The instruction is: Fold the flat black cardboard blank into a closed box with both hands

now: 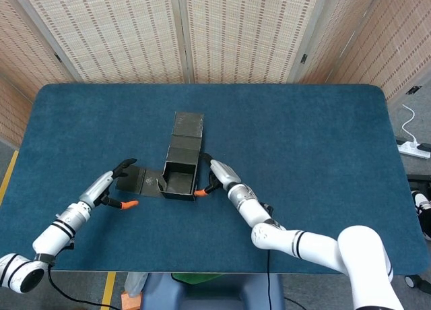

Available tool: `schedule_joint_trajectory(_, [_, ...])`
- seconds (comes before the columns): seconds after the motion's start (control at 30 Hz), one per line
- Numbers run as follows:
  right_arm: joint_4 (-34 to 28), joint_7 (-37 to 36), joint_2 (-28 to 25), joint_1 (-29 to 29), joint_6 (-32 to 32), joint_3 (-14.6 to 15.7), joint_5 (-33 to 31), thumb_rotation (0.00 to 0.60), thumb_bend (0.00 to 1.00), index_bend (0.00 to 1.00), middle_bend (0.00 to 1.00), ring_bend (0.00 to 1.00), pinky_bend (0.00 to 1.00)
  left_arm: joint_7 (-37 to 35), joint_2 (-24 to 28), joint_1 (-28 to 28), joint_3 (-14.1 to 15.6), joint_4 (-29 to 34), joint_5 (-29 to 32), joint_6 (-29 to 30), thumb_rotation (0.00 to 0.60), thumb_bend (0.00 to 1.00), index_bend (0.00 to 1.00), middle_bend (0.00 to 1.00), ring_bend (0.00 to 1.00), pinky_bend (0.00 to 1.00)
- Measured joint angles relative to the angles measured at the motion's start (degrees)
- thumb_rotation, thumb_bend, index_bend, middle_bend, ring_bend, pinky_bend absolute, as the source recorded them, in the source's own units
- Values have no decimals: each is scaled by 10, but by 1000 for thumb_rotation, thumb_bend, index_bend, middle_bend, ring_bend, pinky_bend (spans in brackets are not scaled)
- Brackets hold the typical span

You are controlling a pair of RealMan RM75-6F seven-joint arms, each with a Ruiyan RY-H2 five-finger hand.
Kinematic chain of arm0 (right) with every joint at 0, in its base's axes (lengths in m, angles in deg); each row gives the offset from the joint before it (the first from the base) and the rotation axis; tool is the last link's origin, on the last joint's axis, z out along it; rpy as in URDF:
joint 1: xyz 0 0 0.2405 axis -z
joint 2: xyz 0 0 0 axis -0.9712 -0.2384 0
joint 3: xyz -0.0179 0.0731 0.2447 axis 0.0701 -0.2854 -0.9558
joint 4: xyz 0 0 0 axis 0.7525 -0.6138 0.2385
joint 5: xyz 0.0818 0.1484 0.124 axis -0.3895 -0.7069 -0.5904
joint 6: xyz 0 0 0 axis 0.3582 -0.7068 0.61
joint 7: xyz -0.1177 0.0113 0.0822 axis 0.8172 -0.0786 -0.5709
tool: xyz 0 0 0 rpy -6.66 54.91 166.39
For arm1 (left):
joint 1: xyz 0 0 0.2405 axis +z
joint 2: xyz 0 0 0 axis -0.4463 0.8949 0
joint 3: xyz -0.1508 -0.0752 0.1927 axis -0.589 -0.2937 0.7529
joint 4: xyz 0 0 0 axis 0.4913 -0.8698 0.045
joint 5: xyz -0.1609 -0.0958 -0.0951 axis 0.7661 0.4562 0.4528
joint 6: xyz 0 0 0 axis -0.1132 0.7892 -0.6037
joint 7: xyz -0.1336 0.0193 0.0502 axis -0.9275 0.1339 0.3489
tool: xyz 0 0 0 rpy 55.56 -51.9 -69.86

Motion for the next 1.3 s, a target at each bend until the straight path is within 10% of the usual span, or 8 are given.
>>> schedule_joint_trajectory(0.57, [-83,4,-56,15,-7,16,-9,600,0,0,0,654,1000,-22,-1,-1,4,2,-27,6,600,240,59,0,0,155])
schedule_joint_trajectory(1.1, [42,2,95,-5,70,-16,-22,600,0,0,54,657,1000,-65,3,4,12,-9,-44,16,600,238,58,0,0,156])
schedule_joint_trajectory(1.3, [103,5,147,-16,94,-36,-3,600,9,81,294,740,1000,-85,5,7,20,-17,-56,25,600,239,58,0,0,155])
